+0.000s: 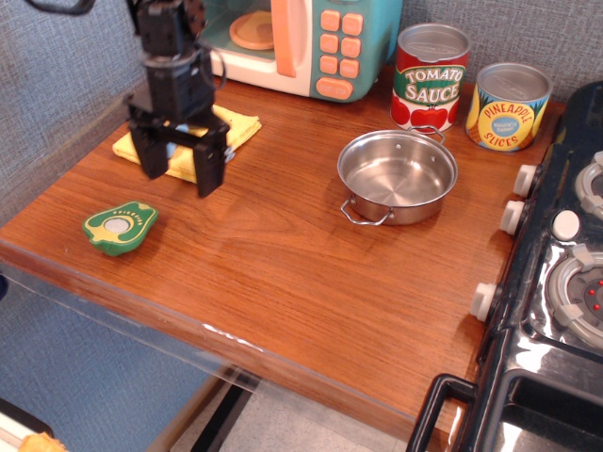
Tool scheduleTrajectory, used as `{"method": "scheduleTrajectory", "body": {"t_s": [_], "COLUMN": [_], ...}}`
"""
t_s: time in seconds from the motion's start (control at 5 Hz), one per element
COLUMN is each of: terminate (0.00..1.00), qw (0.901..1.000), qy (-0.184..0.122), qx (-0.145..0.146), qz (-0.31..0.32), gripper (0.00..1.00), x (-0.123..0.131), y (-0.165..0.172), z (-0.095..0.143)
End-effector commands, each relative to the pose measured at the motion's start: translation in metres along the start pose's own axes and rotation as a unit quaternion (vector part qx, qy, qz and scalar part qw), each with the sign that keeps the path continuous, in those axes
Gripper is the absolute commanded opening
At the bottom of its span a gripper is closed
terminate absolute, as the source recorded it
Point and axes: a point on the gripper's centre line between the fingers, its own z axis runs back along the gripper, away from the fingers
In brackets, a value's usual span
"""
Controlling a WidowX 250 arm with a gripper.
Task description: Place the green pepper to the left of the metal pot.
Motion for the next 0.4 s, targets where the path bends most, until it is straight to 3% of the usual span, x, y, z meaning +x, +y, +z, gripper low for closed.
{"method": "scheduleTrajectory", "body": {"t_s": [0.0,0.2], "terminate": [0.0,0.0], "qw": [0.9997,0.9997], "qy": [-0.017,0.0], "qx": [0.014,0.018], "qz": [0.009,0.018], "gripper": [1.0,1.0], "x": [-0.038,-0.051], "y": [0.014,0.017], "z": [0.018,0.009]}}
